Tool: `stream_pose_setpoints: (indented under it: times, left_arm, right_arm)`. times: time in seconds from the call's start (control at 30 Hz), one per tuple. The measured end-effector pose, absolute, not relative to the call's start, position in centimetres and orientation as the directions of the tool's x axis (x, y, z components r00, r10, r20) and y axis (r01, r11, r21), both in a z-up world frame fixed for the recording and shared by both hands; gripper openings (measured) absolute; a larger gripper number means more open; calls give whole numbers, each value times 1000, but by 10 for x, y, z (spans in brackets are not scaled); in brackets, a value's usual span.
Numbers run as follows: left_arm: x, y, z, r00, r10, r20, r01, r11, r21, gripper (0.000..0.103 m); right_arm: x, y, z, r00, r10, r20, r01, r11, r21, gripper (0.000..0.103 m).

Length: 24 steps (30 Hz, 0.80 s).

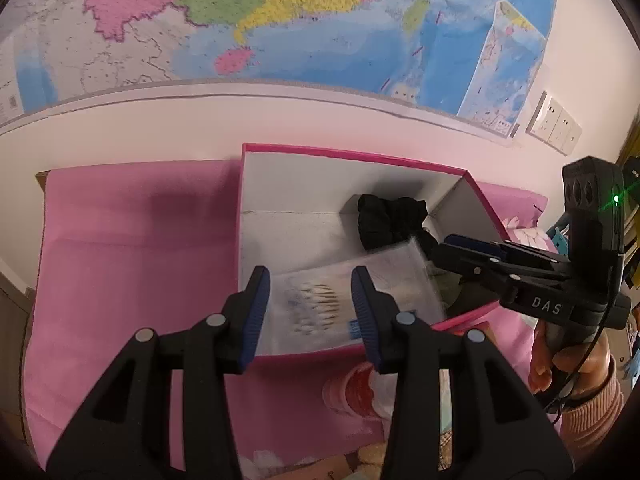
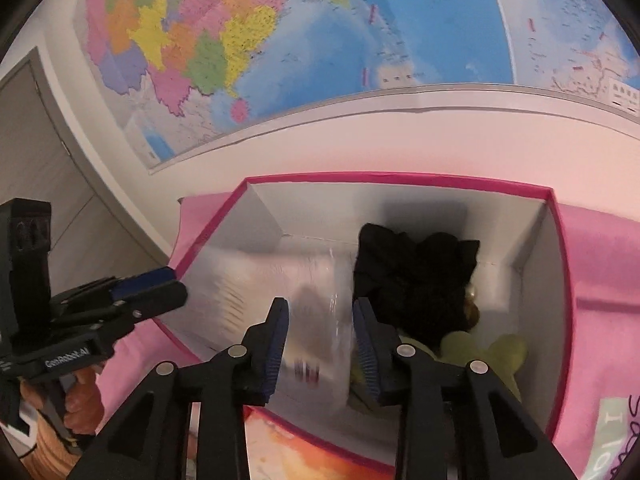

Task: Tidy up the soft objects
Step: 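Carry the cotton-swab bag into the pink box and release it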

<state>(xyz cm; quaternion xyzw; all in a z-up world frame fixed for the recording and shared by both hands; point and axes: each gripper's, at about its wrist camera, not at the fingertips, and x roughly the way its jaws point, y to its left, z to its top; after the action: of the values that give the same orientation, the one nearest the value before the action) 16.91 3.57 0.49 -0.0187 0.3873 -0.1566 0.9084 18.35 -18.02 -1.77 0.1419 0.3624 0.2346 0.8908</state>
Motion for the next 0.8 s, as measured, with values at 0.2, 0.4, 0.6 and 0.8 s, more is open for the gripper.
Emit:
stream_pose_setpoints:
  times: [0.2, 0.4, 0.6, 0.8]
  left_arm:
    - [140, 40, 16, 674, -340, -656, 292, 938, -185, 44]
    - [97, 40, 30, 679, -429, -597, 373, 901, -223, 46]
    - [59, 25, 29, 648, -500, -575, 454, 859, -235, 47]
    - [34, 4, 10, 586, -541, -604, 502, 827, -254, 47]
  right_arm:
    - [160, -192, -9, 656, 515, -552, -329, 853, 405, 40]
    - [117, -212, 5, 668, 558, -493, -373, 823, 428, 46]
    - [72, -235, 14, 670, 594, -445, -407, 796, 448, 54]
    - [37, -250, -1, 660, 593, -462, -394, 796, 460, 56]
